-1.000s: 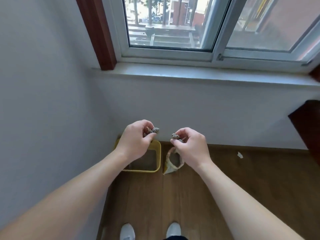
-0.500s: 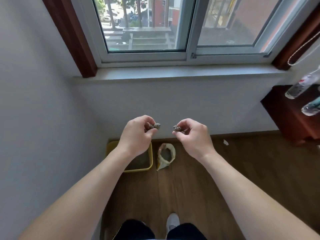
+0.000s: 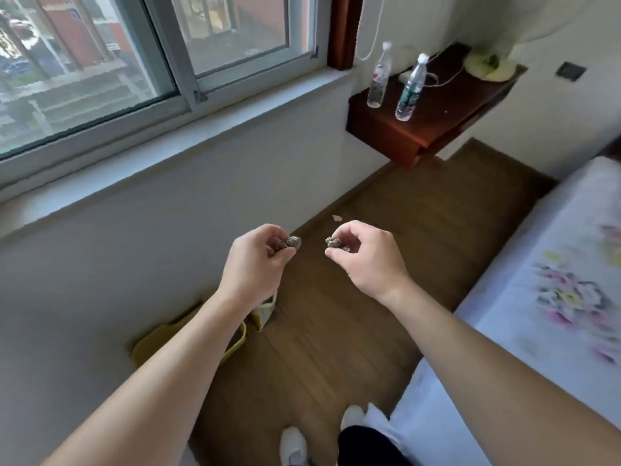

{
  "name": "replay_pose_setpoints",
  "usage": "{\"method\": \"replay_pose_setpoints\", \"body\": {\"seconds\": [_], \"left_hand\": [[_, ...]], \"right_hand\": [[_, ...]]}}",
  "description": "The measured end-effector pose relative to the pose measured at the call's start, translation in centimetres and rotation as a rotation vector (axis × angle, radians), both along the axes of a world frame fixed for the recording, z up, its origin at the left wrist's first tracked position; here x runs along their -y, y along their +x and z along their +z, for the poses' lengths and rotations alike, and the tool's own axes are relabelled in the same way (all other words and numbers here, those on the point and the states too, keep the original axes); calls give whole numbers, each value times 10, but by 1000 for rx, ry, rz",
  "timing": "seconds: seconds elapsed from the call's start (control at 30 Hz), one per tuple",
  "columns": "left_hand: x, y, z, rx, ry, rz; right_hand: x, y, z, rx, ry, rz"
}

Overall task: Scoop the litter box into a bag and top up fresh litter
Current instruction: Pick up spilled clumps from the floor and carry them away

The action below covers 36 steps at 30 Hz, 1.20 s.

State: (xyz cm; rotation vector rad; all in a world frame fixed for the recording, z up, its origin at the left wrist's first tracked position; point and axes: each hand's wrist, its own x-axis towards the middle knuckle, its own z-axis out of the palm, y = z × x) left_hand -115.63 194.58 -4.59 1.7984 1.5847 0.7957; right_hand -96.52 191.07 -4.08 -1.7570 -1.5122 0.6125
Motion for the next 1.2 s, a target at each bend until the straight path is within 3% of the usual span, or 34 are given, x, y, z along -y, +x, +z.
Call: {"method": "replay_pose_setpoints", "body": {"seconds": [0.3, 0.7, 1.2], "left_hand": [[41, 115, 22, -14, 22, -271], [197, 329, 35, 8, 44, -749], [393, 489, 30, 9, -48, -1531]], "right_hand": [[100, 101, 17, -24, 60, -299], [327, 260, 30, -47, 40, -760], [562, 275, 21, -70, 92, -1498]]}}
